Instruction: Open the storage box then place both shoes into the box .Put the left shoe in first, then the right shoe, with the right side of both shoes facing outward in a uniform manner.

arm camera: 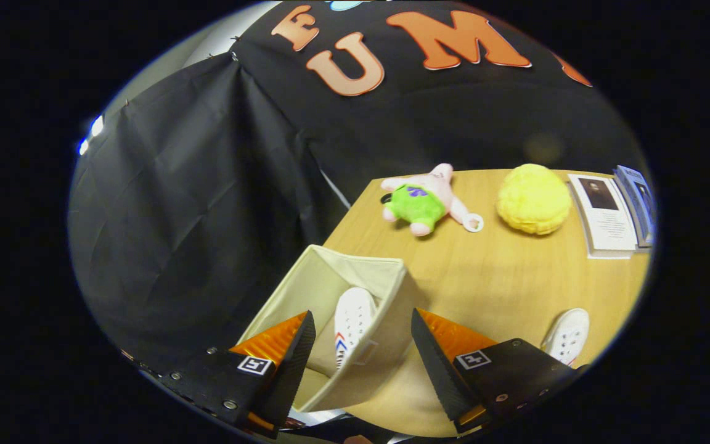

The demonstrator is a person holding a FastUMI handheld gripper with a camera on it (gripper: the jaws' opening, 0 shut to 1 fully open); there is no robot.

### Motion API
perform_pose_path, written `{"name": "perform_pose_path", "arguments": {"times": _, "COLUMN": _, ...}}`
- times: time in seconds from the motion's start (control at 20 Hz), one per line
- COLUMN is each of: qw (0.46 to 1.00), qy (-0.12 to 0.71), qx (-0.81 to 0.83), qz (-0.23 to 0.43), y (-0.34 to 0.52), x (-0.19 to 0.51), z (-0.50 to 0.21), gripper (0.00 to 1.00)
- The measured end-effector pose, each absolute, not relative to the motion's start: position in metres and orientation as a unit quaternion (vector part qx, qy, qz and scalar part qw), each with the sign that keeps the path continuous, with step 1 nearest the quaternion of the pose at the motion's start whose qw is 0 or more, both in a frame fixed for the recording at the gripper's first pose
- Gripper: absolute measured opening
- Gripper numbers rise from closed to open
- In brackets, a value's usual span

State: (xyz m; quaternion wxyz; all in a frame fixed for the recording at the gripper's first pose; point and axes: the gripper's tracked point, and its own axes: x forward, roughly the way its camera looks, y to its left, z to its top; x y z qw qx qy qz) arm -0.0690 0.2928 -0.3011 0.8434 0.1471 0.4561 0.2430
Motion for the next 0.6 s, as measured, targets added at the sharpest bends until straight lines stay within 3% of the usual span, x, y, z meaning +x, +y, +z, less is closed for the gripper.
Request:
{"name": "perform_pose_path", "arguments": {"times": 0.4, "qw": 0.848, "qy": 0.516, "qx": 0.104, "qz": 0.062, "y": 0.103, "x": -0.113, "z": -0.397, "gripper": 0.96}}
{"name": "perform_pose_path", "arguments": {"times": 0.6, "qw": 0.833, "qy": 0.543, "qx": 0.106, "qz": 0.025, "y": 0.046, "x": -0.142, "z": -0.433, "gripper": 0.95}}
